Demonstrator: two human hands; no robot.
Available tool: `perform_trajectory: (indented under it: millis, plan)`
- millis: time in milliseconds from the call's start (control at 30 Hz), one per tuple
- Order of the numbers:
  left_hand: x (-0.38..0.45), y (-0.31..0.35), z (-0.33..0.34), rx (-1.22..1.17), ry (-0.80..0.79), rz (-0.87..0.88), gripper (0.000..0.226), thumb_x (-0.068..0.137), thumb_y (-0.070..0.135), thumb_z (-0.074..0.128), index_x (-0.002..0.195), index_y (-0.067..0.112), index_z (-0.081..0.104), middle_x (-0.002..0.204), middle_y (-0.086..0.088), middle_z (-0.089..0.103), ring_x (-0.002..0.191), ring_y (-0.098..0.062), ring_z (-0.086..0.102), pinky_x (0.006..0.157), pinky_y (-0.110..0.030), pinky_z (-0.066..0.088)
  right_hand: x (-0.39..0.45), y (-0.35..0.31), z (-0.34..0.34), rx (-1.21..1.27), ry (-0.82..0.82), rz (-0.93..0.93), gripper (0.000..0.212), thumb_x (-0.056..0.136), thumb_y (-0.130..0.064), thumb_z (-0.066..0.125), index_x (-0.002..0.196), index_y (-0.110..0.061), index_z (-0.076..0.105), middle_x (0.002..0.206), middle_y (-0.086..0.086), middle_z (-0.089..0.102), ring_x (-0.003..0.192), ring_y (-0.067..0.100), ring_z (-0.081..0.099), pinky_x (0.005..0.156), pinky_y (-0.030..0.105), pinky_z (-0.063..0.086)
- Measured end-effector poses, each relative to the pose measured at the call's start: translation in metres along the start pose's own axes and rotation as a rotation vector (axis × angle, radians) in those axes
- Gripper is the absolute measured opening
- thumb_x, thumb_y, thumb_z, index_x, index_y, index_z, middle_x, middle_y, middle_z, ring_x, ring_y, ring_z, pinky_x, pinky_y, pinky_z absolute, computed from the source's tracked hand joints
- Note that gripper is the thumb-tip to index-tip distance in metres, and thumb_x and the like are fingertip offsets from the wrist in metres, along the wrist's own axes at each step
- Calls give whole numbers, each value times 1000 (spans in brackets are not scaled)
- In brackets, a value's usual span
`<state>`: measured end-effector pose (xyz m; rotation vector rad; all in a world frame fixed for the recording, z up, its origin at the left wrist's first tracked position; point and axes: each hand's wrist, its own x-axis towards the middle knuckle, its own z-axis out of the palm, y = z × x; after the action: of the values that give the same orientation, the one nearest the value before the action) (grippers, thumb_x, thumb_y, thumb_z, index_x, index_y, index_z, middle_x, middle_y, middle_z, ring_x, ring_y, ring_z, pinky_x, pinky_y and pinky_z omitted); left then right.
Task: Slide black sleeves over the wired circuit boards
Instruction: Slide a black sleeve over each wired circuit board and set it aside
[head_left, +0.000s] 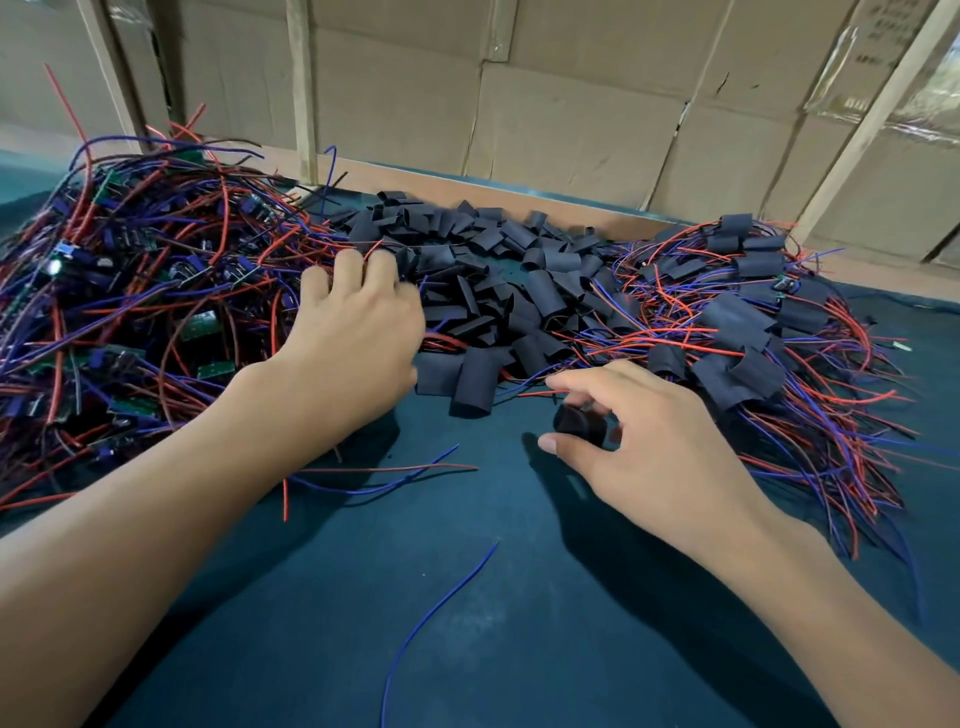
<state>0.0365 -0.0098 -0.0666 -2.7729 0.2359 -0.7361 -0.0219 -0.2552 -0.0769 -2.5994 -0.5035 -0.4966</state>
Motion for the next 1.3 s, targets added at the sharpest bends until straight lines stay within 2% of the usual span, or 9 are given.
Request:
perform_trajectory:
  millis: [167, 233, 400, 600, 700, 833, 1067, 1167, 1300]
  plan:
    - [11, -3, -16, -387, 309, -66, 13, 98, 12, 48, 108, 6, 54, 108, -15, 52, 100, -36, 45, 83, -47, 30, 0, 1, -1, 34, 90, 3, 43, 81, -38, 82, 121, -34, 69, 103, -18, 64, 90, 0, 58, 86, 27, 49]
    - [11, -3, -21, -568, 392, -74, 21, 94, 1, 48, 113, 9, 55, 106, -10, 55, 98, -31, 46, 89, -42, 27, 0, 2, -2, 72, 126, 9, 44, 80, -37, 83, 121, -33, 68, 103, -19, 64, 91, -1, 60, 87, 27, 50]
    - [7, 4, -26, -524, 415, 32, 40, 92, 1, 47, 129, 9, 58, 105, -12, 56, 99, -32, 52, 93, -44, 33, 0, 0, -4, 96, 232, -12, 43, 79, -39, 84, 120, -33, 69, 101, -20, 65, 87, -2, 63, 80, 18, 49]
    - [1, 13, -33, -591, 508, 263, 24, 105, 12, 48, 112, 4, 69, 94, -12, 63, 85, -35, 61, 83, -47, 46, 1, 1, -3, 131, 288, -38, 40, 81, -33, 85, 118, -28, 71, 101, -13, 68, 86, -11, 58, 78, 7, 42]
    - [-2, 20, -38, -763, 483, 335, 20, 102, 6, 54, 113, 0, 70, 93, -18, 62, 77, -38, 60, 73, -52, 51, 1, -1, -4, 259, 324, -45, 36, 84, -32, 83, 117, -27, 71, 103, -9, 69, 89, 3, 64, 75, 16, 51]
    - [-7, 28, -36, -690, 434, 507, 22, 100, 6, 58, 118, 3, 70, 88, -13, 63, 77, -33, 60, 69, -48, 47, 1, -3, -5, 468, 365, -80, 40, 86, -34, 81, 123, -26, 68, 107, -4, 69, 87, 18, 69, 71, 19, 52]
    - [-7, 25, -29, -831, 304, 436, 37, 101, 5, 54, 137, 13, 60, 103, -7, 55, 85, -29, 59, 70, -49, 53, 3, -4, -11, 431, 458, -252, 31, 92, -22, 77, 121, -15, 70, 105, -1, 63, 84, 24, 64, 67, 25, 49]
    - [-6, 25, -26, -847, 268, 463, 34, 104, 16, 54, 138, 18, 59, 106, -4, 53, 92, -25, 59, 76, -47, 53, 4, -3, -12, 364, 480, -283, 14, 94, -13, 74, 107, -9, 76, 99, 3, 65, 86, 19, 64, 71, 24, 46]
    - [-5, 25, -20, -827, 253, 374, 42, 98, 24, 63, 139, 15, 56, 119, -7, 52, 104, -21, 55, 94, -40, 48, 5, -2, -15, 313, 560, -206, 10, 93, -10, 74, 102, -7, 78, 94, 9, 68, 84, 17, 65, 72, 23, 48]
